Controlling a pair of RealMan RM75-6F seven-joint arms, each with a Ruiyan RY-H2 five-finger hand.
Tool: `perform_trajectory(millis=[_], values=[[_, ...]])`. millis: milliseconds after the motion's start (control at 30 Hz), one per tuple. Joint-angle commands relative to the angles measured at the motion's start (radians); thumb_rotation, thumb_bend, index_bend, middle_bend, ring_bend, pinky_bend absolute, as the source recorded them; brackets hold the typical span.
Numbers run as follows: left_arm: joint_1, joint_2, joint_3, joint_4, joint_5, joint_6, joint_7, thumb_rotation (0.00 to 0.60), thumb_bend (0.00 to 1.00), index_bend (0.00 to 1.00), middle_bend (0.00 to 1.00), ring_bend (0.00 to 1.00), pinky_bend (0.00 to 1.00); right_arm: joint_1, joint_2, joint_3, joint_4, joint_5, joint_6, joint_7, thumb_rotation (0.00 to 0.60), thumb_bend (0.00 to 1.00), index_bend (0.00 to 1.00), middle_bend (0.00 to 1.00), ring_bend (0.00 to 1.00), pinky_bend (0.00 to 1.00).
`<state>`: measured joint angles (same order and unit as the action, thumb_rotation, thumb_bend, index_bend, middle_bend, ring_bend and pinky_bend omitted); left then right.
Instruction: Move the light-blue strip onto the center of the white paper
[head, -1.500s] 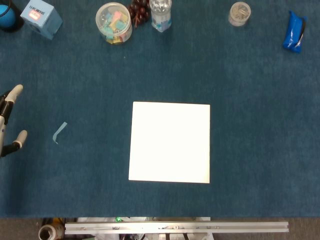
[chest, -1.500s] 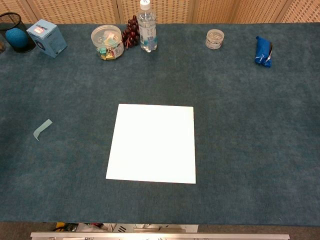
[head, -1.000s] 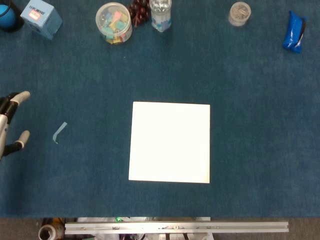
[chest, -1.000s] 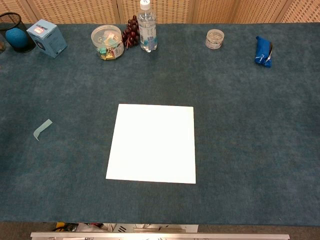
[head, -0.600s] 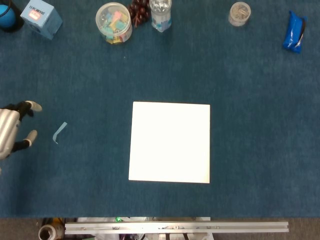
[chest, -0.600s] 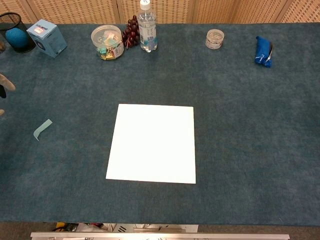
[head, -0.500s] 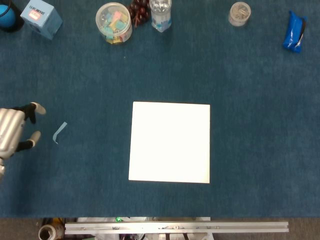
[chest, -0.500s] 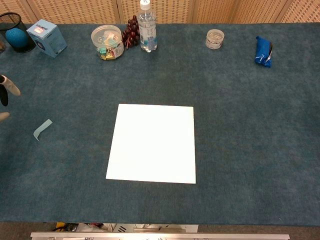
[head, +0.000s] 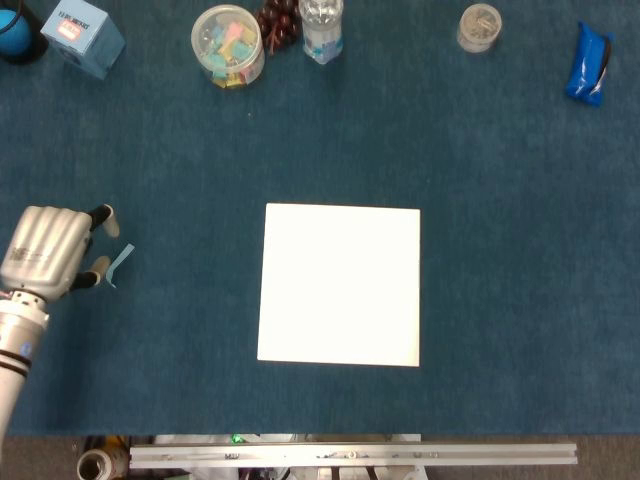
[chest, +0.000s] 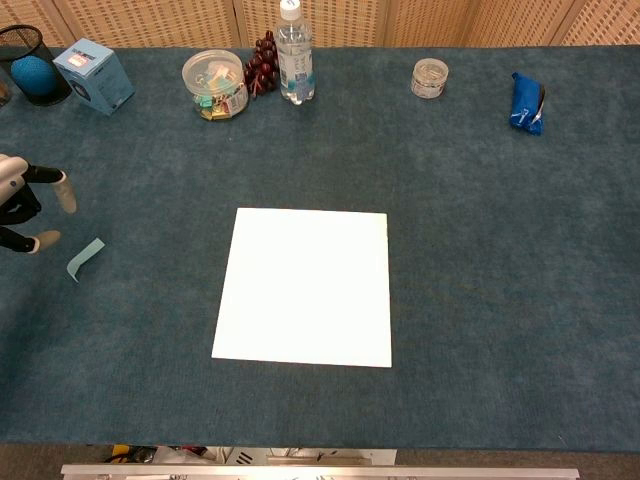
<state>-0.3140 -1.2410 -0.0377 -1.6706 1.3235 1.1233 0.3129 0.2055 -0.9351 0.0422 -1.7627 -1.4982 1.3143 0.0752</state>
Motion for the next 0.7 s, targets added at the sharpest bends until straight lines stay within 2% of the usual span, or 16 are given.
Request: perform_trajectory(millis=[33,500,700], values=[[-0.023,-0.034,-0.011,0.002,-0.058,-0.027,0.061,0.600,0.27,0.46,1.00,1.00,1.00,-0.001,-0.002,-0.001,0.005,0.004,-0.002,0.003,0.600,0.12,0.09,0.33,0.23,0.21],[-0.096,-0.119,-0.029,0.045,-0.272,-0.113,0.191,0.599,0.27,0.44,1.00,1.00,1.00,0.001,-0.012,-0.004,0.033,0.015,-0.027,0.024,0.600,0.12,0.09,0.34,0.23,0.22],[-0.120,-0.127,-0.027,0.049,-0.349,-0.131,0.227,0.531,0.27,0.44,1.00,1.00,1.00,0.002,-0.015,-0.004,0.044,0.018,-0.033,0.035,0.600,0.12,0.09,0.34,0.23,0.22]])
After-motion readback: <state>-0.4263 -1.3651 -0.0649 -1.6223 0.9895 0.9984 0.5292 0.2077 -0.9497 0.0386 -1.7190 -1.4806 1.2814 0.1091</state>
